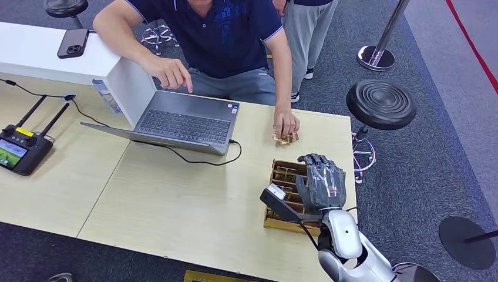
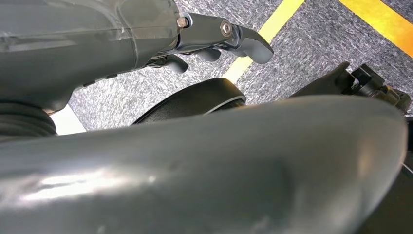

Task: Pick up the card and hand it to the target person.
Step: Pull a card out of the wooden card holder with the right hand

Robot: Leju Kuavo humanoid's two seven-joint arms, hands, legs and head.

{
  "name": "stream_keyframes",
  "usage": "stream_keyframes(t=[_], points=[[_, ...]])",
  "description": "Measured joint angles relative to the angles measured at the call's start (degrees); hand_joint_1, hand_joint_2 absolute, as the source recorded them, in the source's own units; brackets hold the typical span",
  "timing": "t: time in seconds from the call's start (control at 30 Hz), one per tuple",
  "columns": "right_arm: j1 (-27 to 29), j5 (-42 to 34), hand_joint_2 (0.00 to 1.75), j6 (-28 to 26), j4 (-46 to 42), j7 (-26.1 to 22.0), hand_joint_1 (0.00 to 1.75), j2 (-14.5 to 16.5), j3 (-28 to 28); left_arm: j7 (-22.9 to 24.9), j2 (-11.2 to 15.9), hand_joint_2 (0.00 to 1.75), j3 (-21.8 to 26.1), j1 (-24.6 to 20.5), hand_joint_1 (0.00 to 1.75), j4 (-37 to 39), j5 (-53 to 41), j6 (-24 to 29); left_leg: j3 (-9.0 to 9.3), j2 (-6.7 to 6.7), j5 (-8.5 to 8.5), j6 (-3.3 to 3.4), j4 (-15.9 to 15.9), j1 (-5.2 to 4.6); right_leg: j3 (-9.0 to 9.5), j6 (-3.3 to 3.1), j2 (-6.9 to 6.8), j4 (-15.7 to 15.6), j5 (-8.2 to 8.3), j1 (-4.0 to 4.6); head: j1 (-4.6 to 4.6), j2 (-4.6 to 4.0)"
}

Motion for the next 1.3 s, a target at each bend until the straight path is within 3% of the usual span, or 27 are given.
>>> stream_keyframes(t=[0.43,0.73,1.3], points=[[-1.77,-2.84,1.75,-0.7,4.93,0.91,0.78,-0.09,-0.02,0.18,-0.05,0.0,-0.05,0.03,0.0,0.0,0.0,-0.32,0.0,0.0,0.0,0.0,0.0,0.0,-0.01,0.0,0.0,0.0,0.0,0.0,0.0,0.0],[-1.83,-4.05,1.75,-1.81,6.51,2.49,1.19,-1.11,-0.36,0.09,-0.04,0.0,-0.05,0.07,0.0,-0.01,0.0,-0.22,0.02,0.01,0.0,0.0,0.01,0.0,-0.01,0.0,0.01,0.0,0.0,0.0,0.0,0.0],[-1.04,-8.86,1.75,-4.61,6.8,2.01,1.13,-3.25,-2.77,-0.04,0.0,0.0,-0.05,0.19,0.0,-0.01,0.0,0.05,0.04,0.02,0.0,0.0,0.02,-0.01,0.0,0.0,0.03,-0.01,0.0,0.0,0.0,0.0]])
